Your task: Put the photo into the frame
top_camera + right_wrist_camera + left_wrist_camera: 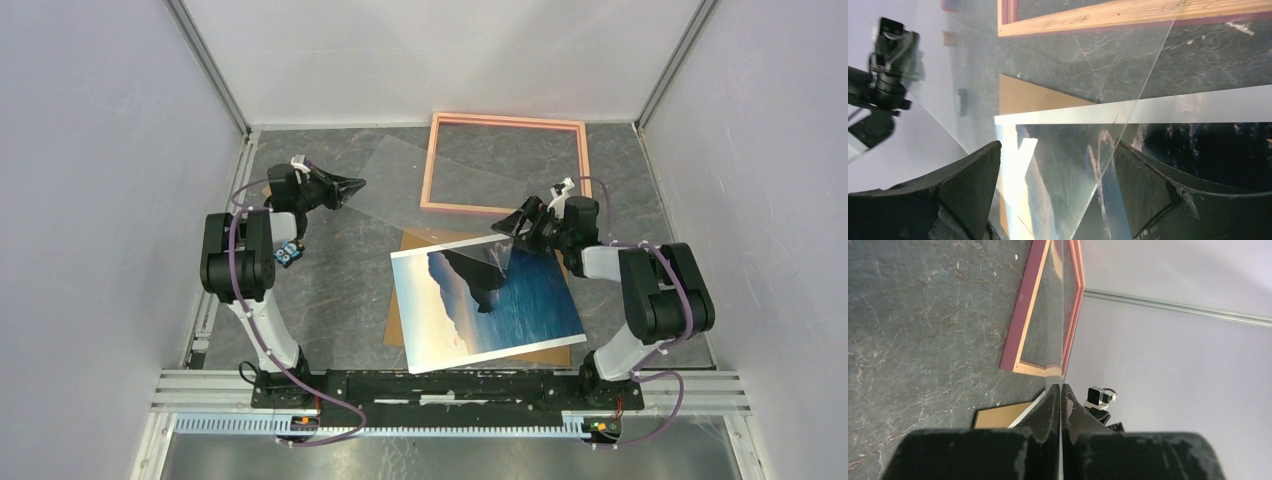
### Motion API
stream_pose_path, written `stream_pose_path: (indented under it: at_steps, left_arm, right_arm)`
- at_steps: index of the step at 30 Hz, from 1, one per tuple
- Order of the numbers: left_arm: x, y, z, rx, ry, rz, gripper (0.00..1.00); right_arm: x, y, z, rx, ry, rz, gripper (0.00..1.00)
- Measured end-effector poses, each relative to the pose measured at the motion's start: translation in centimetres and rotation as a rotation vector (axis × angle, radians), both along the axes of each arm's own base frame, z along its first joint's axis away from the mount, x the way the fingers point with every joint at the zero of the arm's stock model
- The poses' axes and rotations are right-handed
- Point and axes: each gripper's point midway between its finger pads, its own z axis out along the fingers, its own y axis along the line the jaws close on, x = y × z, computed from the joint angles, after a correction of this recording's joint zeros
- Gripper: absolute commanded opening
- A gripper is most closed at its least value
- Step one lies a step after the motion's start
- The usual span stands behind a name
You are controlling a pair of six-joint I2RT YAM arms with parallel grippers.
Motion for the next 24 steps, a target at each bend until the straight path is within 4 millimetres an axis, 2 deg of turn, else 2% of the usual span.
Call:
stream_pose_path:
  at_steps: [3, 5, 12, 15, 21, 24]
  left_arm:
    - [-0.3, -0.1, -0.3, -0.018, 0.002, -0.001, 0.02]
    - [-0.6, -0.2, -0.4, -0.027, 0.001, 0.002, 0.02]
    - [-1.7, -0.3, -1.7, -0.036, 0.02, 0.007, 0.02]
    - [-2.2, -0.4, -2.4, -0.044, 0.047, 0.013, 0.02]
    - [-2.6, -1.0, -2.9, -0.042, 0.062, 0.008, 0.03]
    - [-2.8, -1.7, -2.9, -0.041, 0.062, -0.005, 0.03]
  right_arm:
    - [0.2, 0.5, 0.0, 0.07, 0.018, -0.035, 0.87]
    - [0.1, 0.6, 0.1, 0.112, 0.024, -0.054, 0.83]
    - [-1.5, 1.0, -0.2, 0.271, 0.068, -0.136, 0.72]
    - [-1.3, 0.9, 0.5, 0.328, 0.053, -0.175, 0.65]
    - [-0.6, 0.7, 1.3, 0.406, 0.045, -0.23, 0.6]
    - [-0.6, 1.0, 1.1, 0.416, 0.055, -0.237, 0.49]
